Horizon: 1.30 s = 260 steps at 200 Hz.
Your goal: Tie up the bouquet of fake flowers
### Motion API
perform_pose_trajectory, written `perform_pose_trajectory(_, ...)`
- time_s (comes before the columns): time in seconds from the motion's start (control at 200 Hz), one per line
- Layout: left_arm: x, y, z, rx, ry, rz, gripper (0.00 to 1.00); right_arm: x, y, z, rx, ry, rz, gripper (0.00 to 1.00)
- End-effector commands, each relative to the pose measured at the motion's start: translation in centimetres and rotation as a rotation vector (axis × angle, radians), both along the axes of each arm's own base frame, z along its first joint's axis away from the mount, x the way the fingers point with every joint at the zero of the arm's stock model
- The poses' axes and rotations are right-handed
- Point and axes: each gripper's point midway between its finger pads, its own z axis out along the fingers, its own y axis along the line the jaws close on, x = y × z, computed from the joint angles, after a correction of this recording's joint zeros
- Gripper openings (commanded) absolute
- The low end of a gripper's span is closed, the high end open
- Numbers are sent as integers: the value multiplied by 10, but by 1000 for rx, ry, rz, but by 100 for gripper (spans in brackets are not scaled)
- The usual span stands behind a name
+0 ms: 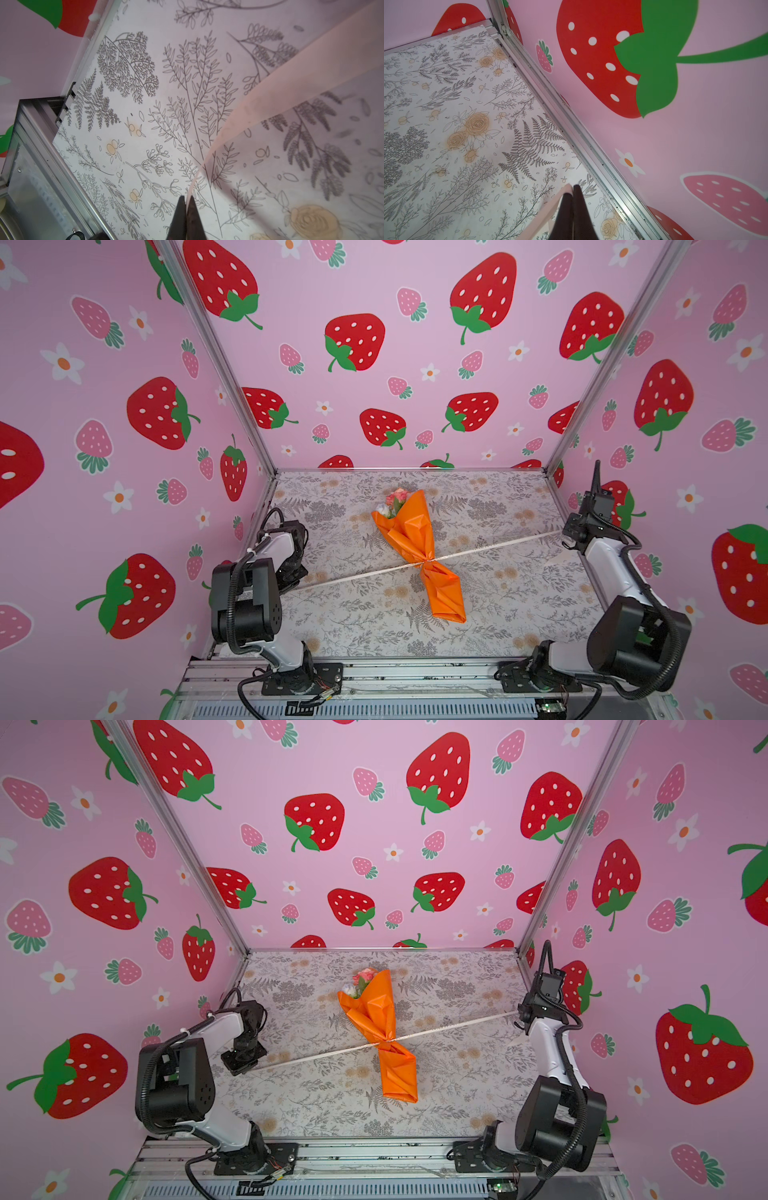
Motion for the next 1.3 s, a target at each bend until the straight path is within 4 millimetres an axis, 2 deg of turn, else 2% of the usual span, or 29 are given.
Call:
perform_pose_trajectory(0.0, -8, 48, 31, 275, 51, 1, 0, -3, -56, 74, -125, -229, -209, 0)
perform_pose_trajectory(0.12, 9, 33, 34, 230, -29, -55, 0, 12, -21, 59, -50, -207, -86, 0)
perform_pose_trajectory(0.265, 46, -14, 40, 33, -199, -209, 0, 21, 22, 30, 16, -160, 54, 0)
perform_pose_trajectory(0.37, 56, -42, 46, -109, -298, -256, 0, 23, 47, 6, 95, -111, 149, 1)
perform_pose_trajectory(0.39, 56, -44, 48, -118, -310, -257, 4, 23, 51, 3, 112, -102, 163, 3)
perform_pose_trajectory(0.42, 54, -45, 49, -125, -322, -250, 15, 23, 57, -2, 137, -90, 183, 11)
perform_pose_trajectory(0.475, 50, -48, 52, -136, -339, -247, 18, 22, 65, -7, 173, -69, 209, 28)
perform_pose_trajectory(0.52, 46, -48, 55, -137, -346, -247, 31, 21, 71, -9, 198, -59, 228, 37)
perform_pose_trajectory(0.575, 40, -51, 58, -150, -361, -249, 46, 18, 78, -8, 223, -59, 251, 46)
perform_pose_trajectory(0.625, 37, -56, 63, -167, -392, -260, 54, 15, 84, -6, 254, -66, 267, 49)
perform_pose_trajectory(0.74, 34, -71, 73, -240, -474, -310, 57, 8, 109, 0, 358, -93, 353, 51)
perform_pose_trajectory(0.87, 40, -97, 89, -356, -600, -377, 58, -8, 136, 2, 475, -109, 435, 51)
perform_pose_trajectory(1.011, 49, -122, 110, -460, -710, -475, 59, -21, 145, 10, 519, -137, 449, 51)
perform_pose_trajectory(1.101, 55, -140, 121, -514, -745, -558, 59, -25, 170, 12, 628, -149, 551, 51)
perform_pose_trajectory(1.206, 62, -167, 132, -514, -750, -731, 59, -31, 192, -5, 769, -99, 597, 51)
perform_pose_trajectory(1.296, 61, -204, 134, -503, -719, -1001, 56, -39, 206, -30, 859, -32, 599, 51)
